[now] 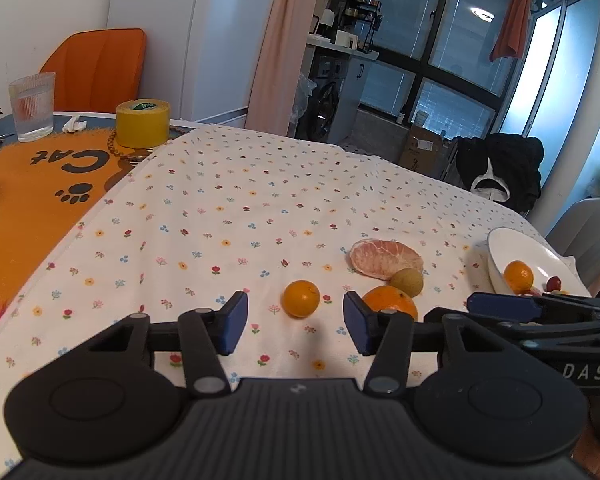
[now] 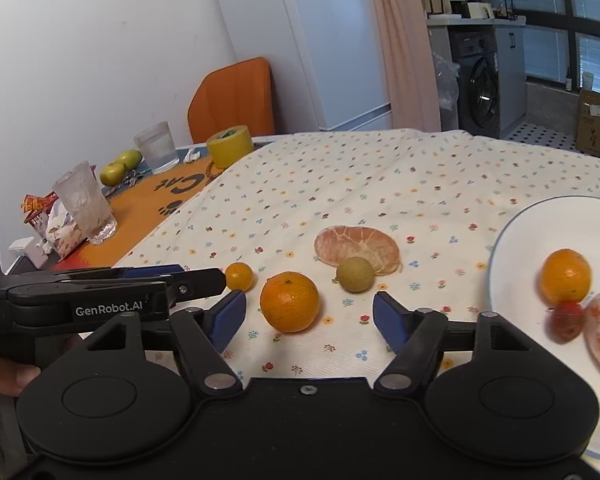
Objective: Organize fruits
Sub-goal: 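Grasp a small tangerine with the left gripper while the right gripper grasps an orange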
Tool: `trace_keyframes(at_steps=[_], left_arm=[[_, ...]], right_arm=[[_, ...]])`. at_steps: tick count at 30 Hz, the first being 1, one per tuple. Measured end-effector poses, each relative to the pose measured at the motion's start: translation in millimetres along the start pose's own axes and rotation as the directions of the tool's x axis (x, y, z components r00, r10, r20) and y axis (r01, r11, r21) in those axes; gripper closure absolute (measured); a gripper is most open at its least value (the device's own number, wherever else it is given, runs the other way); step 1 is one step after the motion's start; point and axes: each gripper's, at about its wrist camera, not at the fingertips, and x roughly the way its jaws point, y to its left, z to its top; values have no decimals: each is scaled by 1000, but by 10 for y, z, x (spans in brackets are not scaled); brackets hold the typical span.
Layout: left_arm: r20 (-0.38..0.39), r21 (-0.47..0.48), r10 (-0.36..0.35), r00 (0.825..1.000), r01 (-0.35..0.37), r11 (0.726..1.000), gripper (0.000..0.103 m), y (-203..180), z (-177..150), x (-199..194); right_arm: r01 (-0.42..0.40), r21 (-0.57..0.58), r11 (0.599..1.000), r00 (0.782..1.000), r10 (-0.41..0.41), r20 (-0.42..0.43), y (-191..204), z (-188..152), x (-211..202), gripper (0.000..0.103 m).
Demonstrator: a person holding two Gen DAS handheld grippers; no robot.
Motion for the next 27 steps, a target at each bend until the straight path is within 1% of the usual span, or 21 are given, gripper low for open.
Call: trace_keyframes(at_steps=[2,4,7,9,12,13,14,19,22,24,25,26,27], left_arm=[[-1,8,5,1000,-5,1000,52,-3,6,33],[-3,10,-2,1000,2,1000,52,-1,12,59],[-8,15,-1,1000,1,1000,57,-1,21,100],[-12,14,-1,1000,1,1000,58,12,24,127],[-15,14,9,1000,-9,1000,59,30,29,162],[-17,13,6,1000,-6,1000,59,36,34,174],[-17,14,5,1000,-4,1000,59,35,38,183],[-17,28,-2,1000,3,1000,59,-6,54,226],[-26,35,-8,1000,9,999,65,-48,53,276],[-37,40,-1,999,3,999,70,-80,48,320],[-46,39,1,999,1,999,77,-95,52,340],[-52,39,2,999,0,999,81,-109,56,345],[-48,46,1,999,2,999,81,-127,57,334]], right_arm=[[-7,0,1000,1000,7,-11,-1,6,56,39],[-11,2,1000,1000,11,-23,-2,13,121,41],[-19,3,1000,999,20,-35,13,21,201,42],[-31,0,1000,999,31,-42,30,24,252,42],[-41,3,999,997,41,-58,30,30,332,51],[-44,5,999,997,45,-66,26,29,357,59],[-56,9,998,996,56,-73,18,28,376,64],[-65,1,998,995,65,-71,-4,19,334,65],[-60,-1,998,996,60,-64,-39,24,280,65],[-52,2,999,997,52,-56,-67,39,232,65],[-46,6,999,998,47,-49,-82,46,195,65],[-42,8,999,998,42,-40,-97,52,147,65],[-39,10,999,999,39,-30,-119,57,99,65]])
